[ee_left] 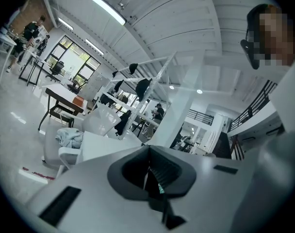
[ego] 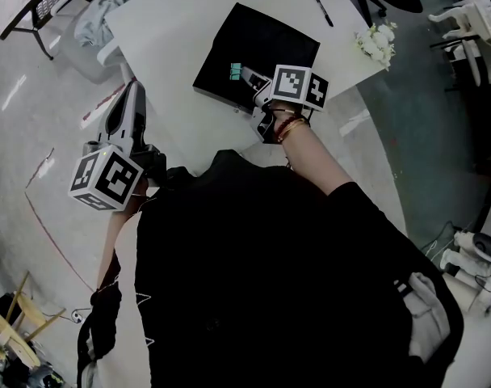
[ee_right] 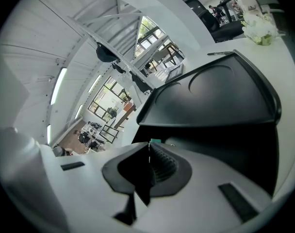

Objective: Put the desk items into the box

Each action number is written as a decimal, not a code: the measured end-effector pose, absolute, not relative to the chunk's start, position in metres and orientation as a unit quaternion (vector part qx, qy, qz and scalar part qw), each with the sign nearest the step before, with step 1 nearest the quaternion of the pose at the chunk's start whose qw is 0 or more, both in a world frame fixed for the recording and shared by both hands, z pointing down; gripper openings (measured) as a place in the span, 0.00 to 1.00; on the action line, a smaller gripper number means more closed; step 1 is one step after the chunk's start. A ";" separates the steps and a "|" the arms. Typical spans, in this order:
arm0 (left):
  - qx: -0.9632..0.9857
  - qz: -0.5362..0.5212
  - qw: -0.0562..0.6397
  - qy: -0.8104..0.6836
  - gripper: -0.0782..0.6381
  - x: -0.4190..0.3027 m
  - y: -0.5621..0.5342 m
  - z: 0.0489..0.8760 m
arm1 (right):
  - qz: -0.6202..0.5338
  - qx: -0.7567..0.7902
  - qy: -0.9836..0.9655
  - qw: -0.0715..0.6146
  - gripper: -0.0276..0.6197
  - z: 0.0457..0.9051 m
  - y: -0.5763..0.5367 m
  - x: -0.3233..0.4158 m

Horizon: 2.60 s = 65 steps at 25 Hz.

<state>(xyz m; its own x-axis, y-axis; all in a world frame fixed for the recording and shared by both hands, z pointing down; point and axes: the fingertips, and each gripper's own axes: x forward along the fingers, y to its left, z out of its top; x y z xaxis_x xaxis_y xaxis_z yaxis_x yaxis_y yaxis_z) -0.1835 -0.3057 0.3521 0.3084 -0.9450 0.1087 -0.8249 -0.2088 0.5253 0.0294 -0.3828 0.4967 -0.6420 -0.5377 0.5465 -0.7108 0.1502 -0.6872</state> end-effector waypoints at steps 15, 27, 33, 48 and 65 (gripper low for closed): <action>0.760 -0.122 0.259 -0.584 0.12 -0.197 -0.309 0.357 | 0.503 0.411 -0.752 0.112 0.06 0.507 -0.388 0.021; 0.752 -0.128 0.264 -0.590 0.12 -0.205 -0.312 0.361 | 0.505 0.400 -0.752 0.140 0.06 0.516 -0.388 0.012; 0.752 -0.129 0.268 -0.588 0.12 -0.208 -0.316 0.363 | 0.507 0.399 -0.750 0.146 0.06 0.517 -0.391 0.009; 0.750 -0.132 0.275 -0.587 0.12 -0.211 -0.317 0.367 | 0.509 0.398 -0.746 0.161 0.06 0.520 -0.389 0.007; 0.746 -0.133 0.280 -0.589 0.12 -0.214 -0.316 0.368 | 0.508 0.394 -0.745 0.180 0.06 0.523 -0.388 0.005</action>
<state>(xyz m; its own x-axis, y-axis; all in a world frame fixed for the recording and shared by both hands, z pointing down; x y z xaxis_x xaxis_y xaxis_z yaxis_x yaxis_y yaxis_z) -0.2136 -0.3163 0.3679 0.2704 -0.9537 0.1318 -0.8046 -0.1487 0.5749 0.0050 -0.3882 0.5227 -0.6251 -0.4027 0.6686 -0.7695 0.1743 -0.6145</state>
